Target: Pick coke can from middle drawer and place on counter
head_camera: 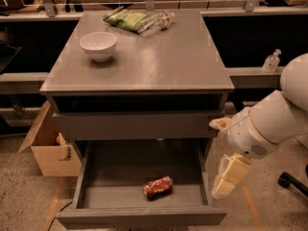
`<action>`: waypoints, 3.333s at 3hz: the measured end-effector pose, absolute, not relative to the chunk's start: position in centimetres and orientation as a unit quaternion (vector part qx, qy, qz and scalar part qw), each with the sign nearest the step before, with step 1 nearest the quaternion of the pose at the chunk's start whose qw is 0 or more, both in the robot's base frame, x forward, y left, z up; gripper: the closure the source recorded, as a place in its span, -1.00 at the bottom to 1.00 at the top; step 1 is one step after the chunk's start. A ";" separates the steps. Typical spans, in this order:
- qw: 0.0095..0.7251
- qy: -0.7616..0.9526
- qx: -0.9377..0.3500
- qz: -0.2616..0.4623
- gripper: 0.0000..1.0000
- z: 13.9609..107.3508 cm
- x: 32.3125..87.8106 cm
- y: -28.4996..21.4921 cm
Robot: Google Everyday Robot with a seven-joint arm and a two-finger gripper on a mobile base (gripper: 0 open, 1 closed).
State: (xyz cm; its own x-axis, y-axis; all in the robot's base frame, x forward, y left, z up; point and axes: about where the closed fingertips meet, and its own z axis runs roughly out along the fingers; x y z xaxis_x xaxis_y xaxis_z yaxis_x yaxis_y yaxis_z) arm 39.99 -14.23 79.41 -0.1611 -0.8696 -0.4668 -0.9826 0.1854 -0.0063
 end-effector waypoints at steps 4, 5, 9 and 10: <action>0.179 0.761 -0.598 0.176 -1.00 64.8 43.2 -13.9; 0.175 0.774 -0.580 0.187 -1.00 60.0 44.7 -13.3; 0.181 0.727 -0.637 0.180 -1.00 56.6 48.5 -7.9; 0.181 0.718 -0.645 0.189 -1.00 54.4 50.4 -6.3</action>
Offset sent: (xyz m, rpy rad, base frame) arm 0.0278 -0.0052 -0.1061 0.0298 0.0399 -0.0305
